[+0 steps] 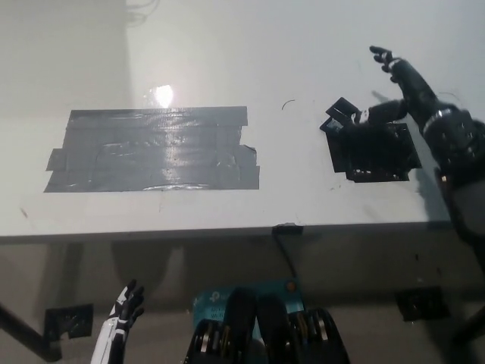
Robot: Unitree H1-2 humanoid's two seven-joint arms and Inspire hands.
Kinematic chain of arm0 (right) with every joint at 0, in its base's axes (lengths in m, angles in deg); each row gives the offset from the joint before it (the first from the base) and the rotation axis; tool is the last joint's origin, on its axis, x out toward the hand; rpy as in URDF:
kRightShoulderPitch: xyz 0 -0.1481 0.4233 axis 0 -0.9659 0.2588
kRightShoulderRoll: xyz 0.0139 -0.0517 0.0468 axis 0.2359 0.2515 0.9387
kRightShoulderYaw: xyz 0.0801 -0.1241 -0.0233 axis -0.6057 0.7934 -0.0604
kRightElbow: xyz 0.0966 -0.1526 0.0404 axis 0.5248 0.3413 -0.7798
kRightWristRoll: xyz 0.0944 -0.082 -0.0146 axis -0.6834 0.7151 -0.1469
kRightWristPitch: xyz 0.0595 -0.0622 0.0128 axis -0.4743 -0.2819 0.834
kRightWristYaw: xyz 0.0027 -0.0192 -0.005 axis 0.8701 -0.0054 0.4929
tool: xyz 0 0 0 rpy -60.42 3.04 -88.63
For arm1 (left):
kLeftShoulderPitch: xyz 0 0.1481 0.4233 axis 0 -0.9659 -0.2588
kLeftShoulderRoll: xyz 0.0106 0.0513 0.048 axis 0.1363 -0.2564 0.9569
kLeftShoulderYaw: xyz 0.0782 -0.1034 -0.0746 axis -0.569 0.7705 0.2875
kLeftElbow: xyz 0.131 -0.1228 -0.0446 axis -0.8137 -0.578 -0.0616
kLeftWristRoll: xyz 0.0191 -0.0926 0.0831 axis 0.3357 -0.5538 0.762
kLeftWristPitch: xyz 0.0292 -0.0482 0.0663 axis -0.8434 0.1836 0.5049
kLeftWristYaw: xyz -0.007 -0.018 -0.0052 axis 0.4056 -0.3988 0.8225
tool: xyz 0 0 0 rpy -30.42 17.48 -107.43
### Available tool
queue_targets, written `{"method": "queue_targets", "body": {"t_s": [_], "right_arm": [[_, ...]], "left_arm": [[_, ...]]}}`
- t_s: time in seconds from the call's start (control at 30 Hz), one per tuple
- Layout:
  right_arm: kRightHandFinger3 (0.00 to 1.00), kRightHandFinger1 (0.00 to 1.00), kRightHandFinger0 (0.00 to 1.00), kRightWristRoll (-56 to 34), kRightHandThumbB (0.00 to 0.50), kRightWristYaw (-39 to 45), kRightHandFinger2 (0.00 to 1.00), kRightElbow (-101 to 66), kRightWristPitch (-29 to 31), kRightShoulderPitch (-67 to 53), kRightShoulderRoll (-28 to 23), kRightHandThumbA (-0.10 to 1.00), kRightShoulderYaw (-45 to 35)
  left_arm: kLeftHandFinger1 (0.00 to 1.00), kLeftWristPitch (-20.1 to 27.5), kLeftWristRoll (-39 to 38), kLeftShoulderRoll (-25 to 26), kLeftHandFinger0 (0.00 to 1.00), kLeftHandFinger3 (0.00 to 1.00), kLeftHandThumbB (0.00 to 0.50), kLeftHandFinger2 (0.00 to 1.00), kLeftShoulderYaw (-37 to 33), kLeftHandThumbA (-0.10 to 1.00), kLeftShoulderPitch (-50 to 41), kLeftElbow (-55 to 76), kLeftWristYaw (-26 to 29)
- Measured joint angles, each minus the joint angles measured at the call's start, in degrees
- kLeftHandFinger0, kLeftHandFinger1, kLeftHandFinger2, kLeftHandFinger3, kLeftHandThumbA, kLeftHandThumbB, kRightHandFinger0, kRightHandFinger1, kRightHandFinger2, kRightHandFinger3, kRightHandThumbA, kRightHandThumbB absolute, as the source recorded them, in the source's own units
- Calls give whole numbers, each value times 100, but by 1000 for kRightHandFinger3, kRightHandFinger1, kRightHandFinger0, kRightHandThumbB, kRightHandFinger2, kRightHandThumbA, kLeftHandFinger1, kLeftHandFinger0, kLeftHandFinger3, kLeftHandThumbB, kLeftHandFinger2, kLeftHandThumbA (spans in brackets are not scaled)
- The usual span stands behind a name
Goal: A stapler is kept on the black spot marked on the desk infront of the robot. The robot picks up the stapler using its right hand and passes it to a person
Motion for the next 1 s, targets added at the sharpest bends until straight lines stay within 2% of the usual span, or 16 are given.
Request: {"method": "queue_targets", "body": {"t_s": [0.03, 0.23, 0.3, 0.37, 0.47, 0.53, 0.87, 1.0], "right_arm": [[1000, 1000, 1000, 29, 261, 10, 1000, 101, -7, 53, 0, 1000, 62], [1000, 1000, 1000, 165, 265, 20, 1000, 445, -11, 83, 10, 1000, 292], [1000, 1000, 1000, 190, 278, 19, 1000, 542, -10, 80, 12, 1000, 322], [1000, 1000, 1000, 220, 327, 19, 1000, 551, -10, 62, 12, 1000, 365], [1000, 1000, 1000, 258, 336, 20, 1000, 549, -10, 29, 24, 1000, 457], [1000, 1000, 1000, 272, 311, 23, 1000, 541, -10, -9, 49, 1000, 507], [1000, 1000, 1000, 353, 308, 53, 1000, 550, -14, -148, 206, 1000, 651], [1000, 1000, 1000, 397, 286, 65, 1000, 712, -8, -145, 211, 1000, 652]], "left_arm": [[1000, 4, 11, 0, 1000, 1000, 500, 1000, 0, 1000, 0, 0, 0], [1000, 33, 23, 14, 1000, 1000, 500, 1000, 1, 1000, -9, 8, -2], [1000, 48, 21, 12, 1000, 1000, 500, 1000, -3, 1000, -9, 10, -3], [1000, 55, 21, 14, 1000, 1000, 500, 1000, -13, 1000, -7, 10, -3], [1000, 61, 26, 14, 1000, 1000, 500, 1000, -18, 1000, -5, 16, -2], [1000, 63, 27, 14, 1000, 1000, 500, 1000, -18, 1000, -6, 17, -3], [1000, 66, 28, 18, 1000, 1000, 500, 1000, -32, 1000, 0, 20, -2], [1000, 66, 44, 21, 1000, 1000, 500, 1000, -33, 1000, 5, 20, 0]]}}
